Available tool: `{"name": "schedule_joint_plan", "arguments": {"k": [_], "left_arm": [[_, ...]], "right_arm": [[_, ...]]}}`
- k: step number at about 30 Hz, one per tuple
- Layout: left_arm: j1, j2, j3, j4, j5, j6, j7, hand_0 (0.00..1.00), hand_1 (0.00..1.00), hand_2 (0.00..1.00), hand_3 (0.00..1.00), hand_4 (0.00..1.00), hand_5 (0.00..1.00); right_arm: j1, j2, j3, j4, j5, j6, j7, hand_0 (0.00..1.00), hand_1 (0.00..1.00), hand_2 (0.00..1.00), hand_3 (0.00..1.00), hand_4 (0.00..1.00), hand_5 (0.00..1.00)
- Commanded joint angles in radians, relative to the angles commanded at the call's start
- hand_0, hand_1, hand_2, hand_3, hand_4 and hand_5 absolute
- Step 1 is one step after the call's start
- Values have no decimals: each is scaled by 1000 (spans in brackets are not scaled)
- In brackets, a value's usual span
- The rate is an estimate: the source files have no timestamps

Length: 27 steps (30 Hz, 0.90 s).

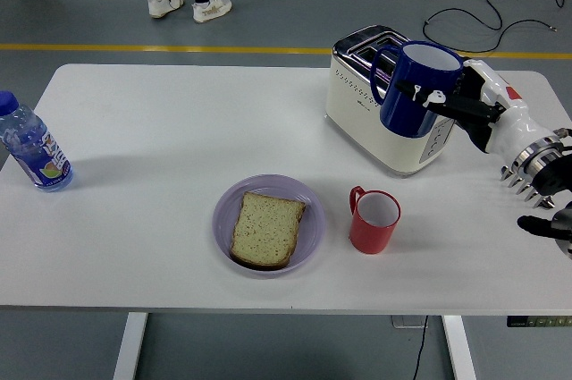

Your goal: Pick up the cup,pour liquid into bread,place the cup on the desk

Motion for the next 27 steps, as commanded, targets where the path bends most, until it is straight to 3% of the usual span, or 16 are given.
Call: {"name": "schedule_joint_plan", "arguments": {"k": [12, 27], "left_arm": [[9, -5, 5, 0, -2, -2, 0, 656, 696, 712, 606, 343, 923], [36, -7, 9, 0, 7, -5, 0, 656, 694, 712, 605, 342, 924]], "right_arm": [[-152, -32, 189, 1, 30, -39, 33, 375, 348, 502, 536, 680, 2], [-304, 14, 302, -6, -16, -33, 93, 365, 333, 502, 540, 647, 2]]}}
